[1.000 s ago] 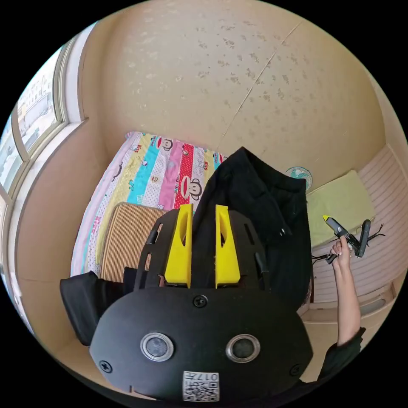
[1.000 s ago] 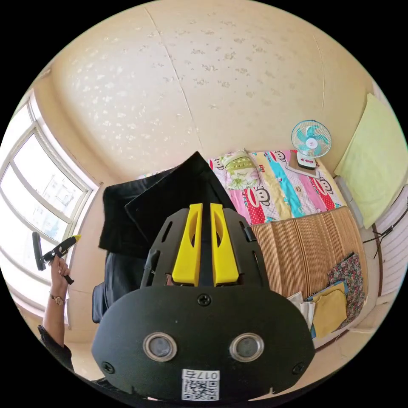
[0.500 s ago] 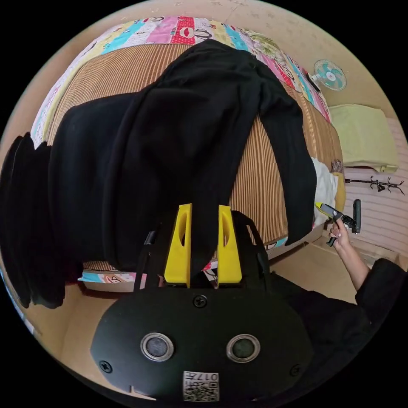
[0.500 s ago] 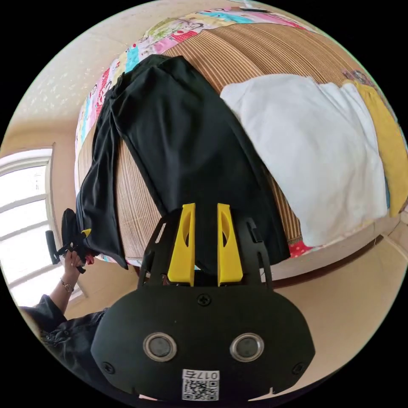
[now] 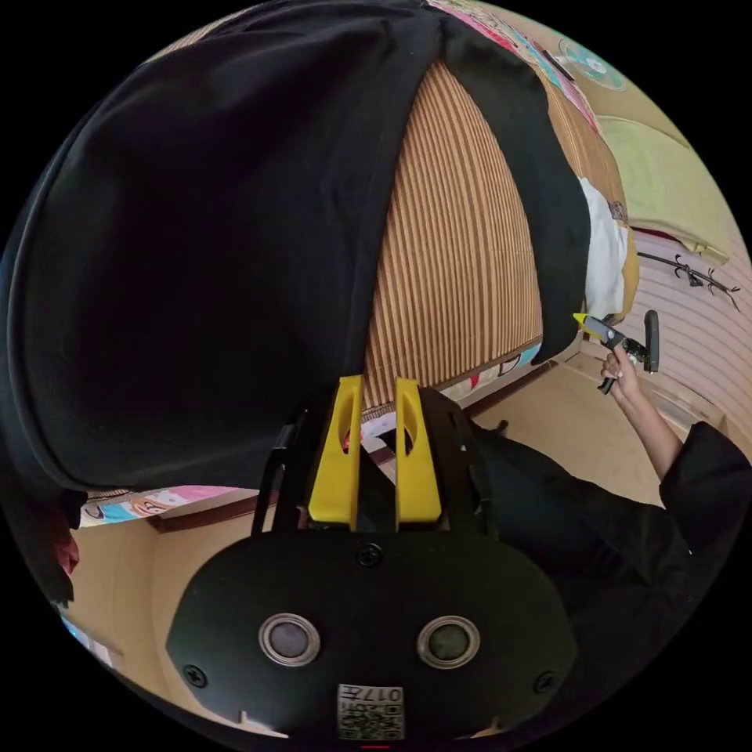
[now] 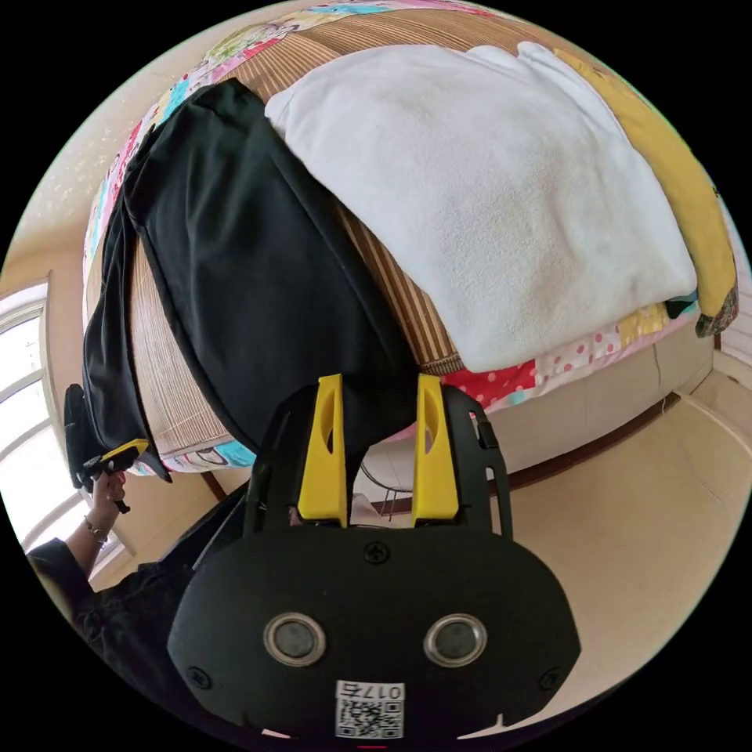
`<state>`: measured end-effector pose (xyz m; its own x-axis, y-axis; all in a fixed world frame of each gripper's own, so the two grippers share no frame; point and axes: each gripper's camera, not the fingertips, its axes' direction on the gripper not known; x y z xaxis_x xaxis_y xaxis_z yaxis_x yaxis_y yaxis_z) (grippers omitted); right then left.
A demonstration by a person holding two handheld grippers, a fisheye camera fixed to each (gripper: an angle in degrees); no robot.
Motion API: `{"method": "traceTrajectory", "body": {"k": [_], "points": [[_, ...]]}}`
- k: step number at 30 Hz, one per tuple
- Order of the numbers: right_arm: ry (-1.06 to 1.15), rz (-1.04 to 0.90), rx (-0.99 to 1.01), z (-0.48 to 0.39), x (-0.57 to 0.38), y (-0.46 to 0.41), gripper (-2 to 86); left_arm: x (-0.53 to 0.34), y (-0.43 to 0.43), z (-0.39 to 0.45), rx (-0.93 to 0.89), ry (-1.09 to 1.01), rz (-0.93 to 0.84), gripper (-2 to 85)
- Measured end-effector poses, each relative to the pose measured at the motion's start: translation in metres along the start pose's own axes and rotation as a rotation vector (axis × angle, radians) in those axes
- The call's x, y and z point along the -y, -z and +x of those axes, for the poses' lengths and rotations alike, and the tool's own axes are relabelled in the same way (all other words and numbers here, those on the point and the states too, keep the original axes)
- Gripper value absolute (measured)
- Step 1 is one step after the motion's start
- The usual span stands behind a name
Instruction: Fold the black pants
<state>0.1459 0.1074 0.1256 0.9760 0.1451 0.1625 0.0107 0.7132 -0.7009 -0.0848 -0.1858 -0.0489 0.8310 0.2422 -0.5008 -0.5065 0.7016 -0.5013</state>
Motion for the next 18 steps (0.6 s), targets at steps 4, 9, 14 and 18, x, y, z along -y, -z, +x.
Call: {"method": "traceTrajectory", "body": {"k": [4,9,14,18], "points": [[0.063,-0.124,0.119,0.018,-0.016,0.010,3.9,0.002,0.009,0.019,-0.089,-0.036,0.026,7.6],[0.230,0.000,0.364,-0.005,-0.052,0.093,2.8,0.016,0.042,0.096,-0.275,-0.174,0.128,10.0],[0.510,0.031,0.438,-0.071,-0.057,0.143,2.8,0.047,0.076,0.169,-0.346,-0.288,0.181,17.5],[0.661,-0.030,0.500,-0.091,-0.048,0.140,3.4,0.077,0.041,0.201,-0.172,-0.417,-0.062,12.0]]}}
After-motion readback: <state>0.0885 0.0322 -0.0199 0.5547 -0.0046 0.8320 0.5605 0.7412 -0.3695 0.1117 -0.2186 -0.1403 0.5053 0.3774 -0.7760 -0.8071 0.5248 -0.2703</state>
